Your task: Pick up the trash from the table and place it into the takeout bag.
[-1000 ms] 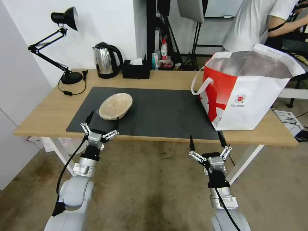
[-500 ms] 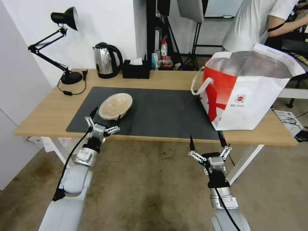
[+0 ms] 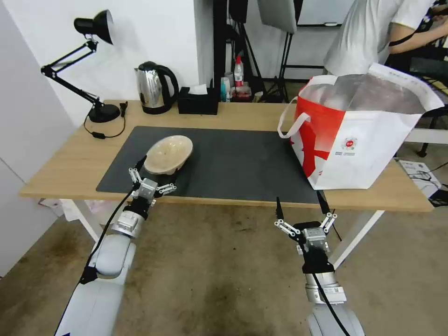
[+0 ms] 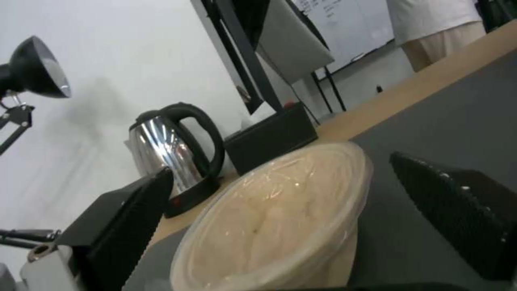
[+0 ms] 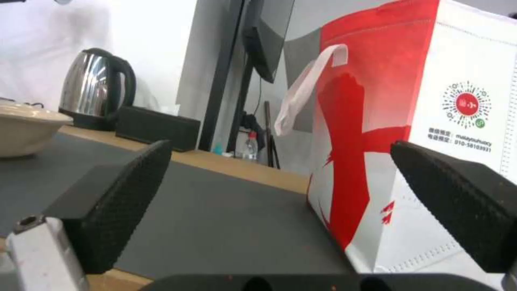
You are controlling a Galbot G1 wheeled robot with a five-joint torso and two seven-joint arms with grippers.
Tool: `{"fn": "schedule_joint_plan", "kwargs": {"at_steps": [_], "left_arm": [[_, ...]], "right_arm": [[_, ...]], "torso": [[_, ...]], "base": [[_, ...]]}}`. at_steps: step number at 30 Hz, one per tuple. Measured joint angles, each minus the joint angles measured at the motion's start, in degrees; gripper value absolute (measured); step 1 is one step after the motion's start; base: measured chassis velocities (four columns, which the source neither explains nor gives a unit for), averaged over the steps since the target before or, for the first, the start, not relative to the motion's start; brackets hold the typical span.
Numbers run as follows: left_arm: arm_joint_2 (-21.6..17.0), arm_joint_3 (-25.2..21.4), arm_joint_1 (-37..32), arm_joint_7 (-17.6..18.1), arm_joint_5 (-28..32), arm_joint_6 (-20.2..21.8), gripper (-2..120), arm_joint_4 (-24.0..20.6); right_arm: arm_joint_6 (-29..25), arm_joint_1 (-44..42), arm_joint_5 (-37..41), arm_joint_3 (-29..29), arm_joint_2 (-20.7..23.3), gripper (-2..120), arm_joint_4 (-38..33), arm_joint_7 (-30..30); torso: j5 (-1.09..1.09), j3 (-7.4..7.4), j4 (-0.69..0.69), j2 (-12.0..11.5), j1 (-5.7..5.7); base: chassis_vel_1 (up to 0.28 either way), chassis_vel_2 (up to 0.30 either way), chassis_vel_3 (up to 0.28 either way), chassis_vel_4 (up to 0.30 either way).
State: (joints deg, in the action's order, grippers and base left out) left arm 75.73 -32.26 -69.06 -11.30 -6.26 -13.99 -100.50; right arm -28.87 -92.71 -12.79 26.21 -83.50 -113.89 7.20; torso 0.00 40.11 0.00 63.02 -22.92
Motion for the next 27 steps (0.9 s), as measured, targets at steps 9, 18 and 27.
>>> {"fn": "schedule_joint_plan", "kwargs": {"at_steps": [9,18,27], "left_arm": [[-0.6,1.0,2.7,-0.1,-0.5,2.4,100,1.1],[-1.5,1.2,4.6,-0.8,-2.1,4.0,100,3.9],[-1.7,1.2,4.7,-1.4,-4.7,4.0,100,4.4]], "right_arm": [[0.0,0.0,0.0,0.0,0.0,100,0.0,0.0],[0.0,0.0,0.0,0.0,0.0,100,0.0,0.0],[0.0,0.0,0.0,0.0,0.0,100,0.0,0.0]], "torso": [[0.01,0.00,-0.01,0.0,0.00],[0.00,0.00,-0.01,0.0,0.00],[0.00,0.00,0.00,0.0,0.00]], "base": [[0.000,0.000,0.000,0.000],[0.000,0.000,0.000,0.000],[0.000,0.000,0.000,0.000]]}}
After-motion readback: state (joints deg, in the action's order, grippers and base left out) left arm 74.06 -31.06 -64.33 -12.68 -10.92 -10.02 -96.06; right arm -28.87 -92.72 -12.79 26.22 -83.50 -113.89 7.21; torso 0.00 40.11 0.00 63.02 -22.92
